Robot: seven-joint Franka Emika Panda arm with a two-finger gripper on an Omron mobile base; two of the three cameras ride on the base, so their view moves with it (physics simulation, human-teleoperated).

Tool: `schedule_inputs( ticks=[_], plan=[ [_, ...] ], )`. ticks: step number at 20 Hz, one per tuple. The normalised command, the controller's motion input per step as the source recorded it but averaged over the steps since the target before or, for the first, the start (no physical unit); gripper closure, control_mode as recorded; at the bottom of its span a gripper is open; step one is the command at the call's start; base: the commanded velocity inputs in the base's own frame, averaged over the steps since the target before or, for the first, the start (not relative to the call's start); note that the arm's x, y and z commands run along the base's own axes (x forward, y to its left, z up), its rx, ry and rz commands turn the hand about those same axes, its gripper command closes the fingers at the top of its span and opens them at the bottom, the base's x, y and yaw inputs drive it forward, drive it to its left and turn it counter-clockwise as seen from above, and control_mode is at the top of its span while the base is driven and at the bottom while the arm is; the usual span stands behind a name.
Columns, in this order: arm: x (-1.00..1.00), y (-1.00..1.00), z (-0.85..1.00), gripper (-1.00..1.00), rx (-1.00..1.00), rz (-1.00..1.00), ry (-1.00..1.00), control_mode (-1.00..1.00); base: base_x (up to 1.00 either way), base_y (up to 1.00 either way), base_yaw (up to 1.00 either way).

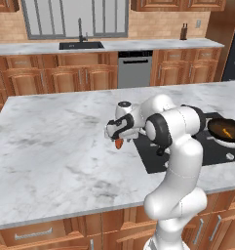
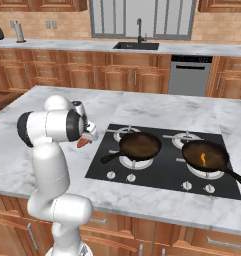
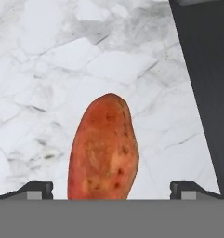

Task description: Place both pans onto different burners. Then place the sweet potato and the shrimp on different pans.

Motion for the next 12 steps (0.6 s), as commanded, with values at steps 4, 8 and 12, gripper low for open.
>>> schedule_inputs(
  ticks=[4,8,12],
  plan=[
    [0.14,0.04,-0.22,-1.00,0.00,0.00,0.00,-1.00,0.00,0.00,0.00],
    [0.07,0.05,-0.20,-1.00,0.00,0.00,0.00,-1.00,0.00,0.00,0.00],
    [0.03,0.01,-0.08,1.00,0.00,0.00,0.00,-1.00,0.00,0.00,0.00]
  ],
)
